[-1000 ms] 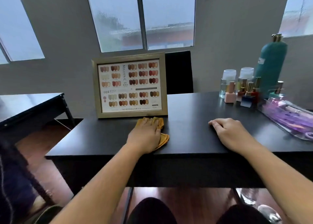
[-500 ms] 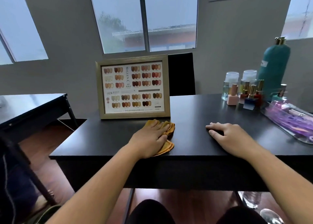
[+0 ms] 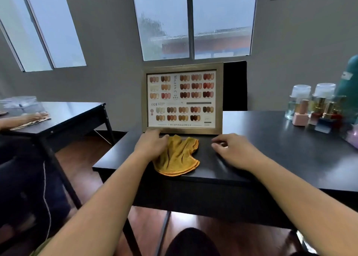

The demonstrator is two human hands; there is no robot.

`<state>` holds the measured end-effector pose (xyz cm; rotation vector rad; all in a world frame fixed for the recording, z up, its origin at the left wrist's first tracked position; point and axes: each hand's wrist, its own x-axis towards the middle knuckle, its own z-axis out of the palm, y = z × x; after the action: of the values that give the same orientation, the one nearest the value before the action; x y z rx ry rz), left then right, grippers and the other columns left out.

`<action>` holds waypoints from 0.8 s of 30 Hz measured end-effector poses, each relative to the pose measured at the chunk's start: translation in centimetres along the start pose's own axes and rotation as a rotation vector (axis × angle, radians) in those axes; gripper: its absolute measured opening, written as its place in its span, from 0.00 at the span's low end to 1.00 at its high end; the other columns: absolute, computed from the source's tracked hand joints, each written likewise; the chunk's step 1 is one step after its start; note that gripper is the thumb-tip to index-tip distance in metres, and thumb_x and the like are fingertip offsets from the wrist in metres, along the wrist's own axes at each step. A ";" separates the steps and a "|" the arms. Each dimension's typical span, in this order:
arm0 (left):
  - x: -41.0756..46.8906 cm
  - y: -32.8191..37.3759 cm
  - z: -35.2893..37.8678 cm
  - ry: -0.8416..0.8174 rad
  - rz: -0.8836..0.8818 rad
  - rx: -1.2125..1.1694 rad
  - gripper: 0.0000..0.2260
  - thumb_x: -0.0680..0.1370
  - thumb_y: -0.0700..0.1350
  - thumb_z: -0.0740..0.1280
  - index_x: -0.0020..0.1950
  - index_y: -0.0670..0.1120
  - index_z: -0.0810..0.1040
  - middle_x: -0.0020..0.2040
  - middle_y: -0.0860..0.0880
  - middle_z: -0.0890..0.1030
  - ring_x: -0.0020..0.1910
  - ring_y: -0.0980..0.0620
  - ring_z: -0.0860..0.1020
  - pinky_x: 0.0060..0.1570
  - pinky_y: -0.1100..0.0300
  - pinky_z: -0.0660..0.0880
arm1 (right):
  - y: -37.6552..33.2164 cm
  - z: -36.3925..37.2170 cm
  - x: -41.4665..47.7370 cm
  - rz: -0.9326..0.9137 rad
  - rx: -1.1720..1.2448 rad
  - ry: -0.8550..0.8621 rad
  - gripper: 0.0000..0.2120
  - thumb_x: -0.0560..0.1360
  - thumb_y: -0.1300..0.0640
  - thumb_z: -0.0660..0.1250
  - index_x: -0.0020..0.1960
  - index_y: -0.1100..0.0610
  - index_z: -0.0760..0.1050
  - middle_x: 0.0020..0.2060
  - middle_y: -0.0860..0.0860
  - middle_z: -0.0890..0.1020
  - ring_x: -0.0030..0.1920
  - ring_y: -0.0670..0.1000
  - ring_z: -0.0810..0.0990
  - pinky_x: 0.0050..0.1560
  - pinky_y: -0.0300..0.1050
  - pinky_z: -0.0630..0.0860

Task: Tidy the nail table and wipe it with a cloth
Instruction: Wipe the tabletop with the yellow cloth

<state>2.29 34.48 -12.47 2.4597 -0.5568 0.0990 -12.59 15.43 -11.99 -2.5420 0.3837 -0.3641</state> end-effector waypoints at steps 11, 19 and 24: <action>0.0 0.0 1.7 0.020 -0.005 0.179 0.14 0.77 0.52 0.62 0.57 0.43 0.72 0.56 0.43 0.76 0.55 0.44 0.75 0.49 0.52 0.72 | -5.9 5.4 4.9 0.089 -0.066 -0.058 0.14 0.71 0.49 0.68 0.51 0.58 0.77 0.48 0.55 0.82 0.49 0.55 0.79 0.49 0.50 0.78; 1.6 -4.1 -2.4 0.067 -0.078 0.162 0.06 0.76 0.45 0.64 0.51 0.45 0.72 0.54 0.41 0.78 0.54 0.41 0.76 0.52 0.50 0.74 | -8.5 7.5 6.1 0.064 0.044 -0.025 0.09 0.74 0.61 0.64 0.53 0.54 0.71 0.49 0.52 0.77 0.48 0.54 0.77 0.47 0.49 0.78; 2.2 -6.4 -4.7 -0.013 -0.172 0.065 0.17 0.70 0.54 0.72 0.47 0.41 0.79 0.47 0.43 0.81 0.48 0.45 0.79 0.46 0.55 0.75 | -10.0 8.3 6.7 0.049 0.079 -0.036 0.15 0.74 0.61 0.66 0.58 0.55 0.67 0.50 0.53 0.77 0.46 0.52 0.77 0.42 0.46 0.76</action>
<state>7.21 41.03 -11.70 2.5620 -0.3506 0.0317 -1.69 25.20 -12.09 -2.4546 0.4086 -0.3084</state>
